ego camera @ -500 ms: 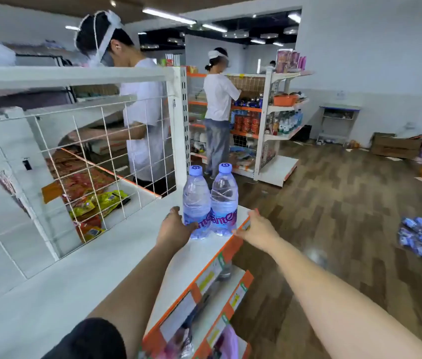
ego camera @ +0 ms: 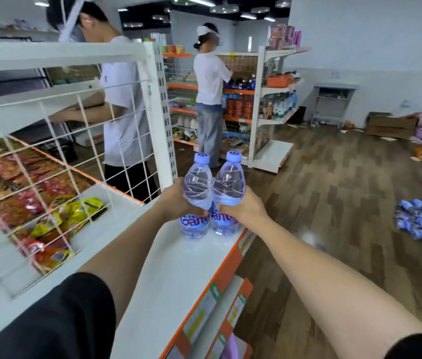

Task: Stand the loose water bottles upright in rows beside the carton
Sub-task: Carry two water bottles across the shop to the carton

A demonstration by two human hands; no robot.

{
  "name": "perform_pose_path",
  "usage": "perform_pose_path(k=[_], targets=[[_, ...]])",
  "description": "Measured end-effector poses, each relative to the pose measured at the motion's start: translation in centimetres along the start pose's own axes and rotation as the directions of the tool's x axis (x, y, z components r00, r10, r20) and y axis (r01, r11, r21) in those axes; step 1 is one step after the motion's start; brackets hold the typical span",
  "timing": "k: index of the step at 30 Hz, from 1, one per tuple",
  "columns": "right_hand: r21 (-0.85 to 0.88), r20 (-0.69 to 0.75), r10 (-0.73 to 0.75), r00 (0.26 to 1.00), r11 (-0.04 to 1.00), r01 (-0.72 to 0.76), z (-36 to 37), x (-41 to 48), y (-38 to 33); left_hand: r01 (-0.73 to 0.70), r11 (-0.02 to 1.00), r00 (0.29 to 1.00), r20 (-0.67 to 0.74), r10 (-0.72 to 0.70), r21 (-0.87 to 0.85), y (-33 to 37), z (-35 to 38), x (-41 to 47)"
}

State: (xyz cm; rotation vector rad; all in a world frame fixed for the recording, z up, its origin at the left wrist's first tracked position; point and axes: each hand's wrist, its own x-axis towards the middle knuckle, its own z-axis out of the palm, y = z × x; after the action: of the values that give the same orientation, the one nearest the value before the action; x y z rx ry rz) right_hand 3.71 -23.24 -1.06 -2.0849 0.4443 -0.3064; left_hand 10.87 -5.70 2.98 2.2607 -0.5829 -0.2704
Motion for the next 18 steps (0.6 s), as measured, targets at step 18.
perform_pose_path(k=[18], targets=[[0.075,-0.338,0.169,0.926,0.985,-0.153,-32.7,17.5,20.6,-0.473,0.879,0.821,0.392,0.415,0.062,25.9,28.3,30.1]])
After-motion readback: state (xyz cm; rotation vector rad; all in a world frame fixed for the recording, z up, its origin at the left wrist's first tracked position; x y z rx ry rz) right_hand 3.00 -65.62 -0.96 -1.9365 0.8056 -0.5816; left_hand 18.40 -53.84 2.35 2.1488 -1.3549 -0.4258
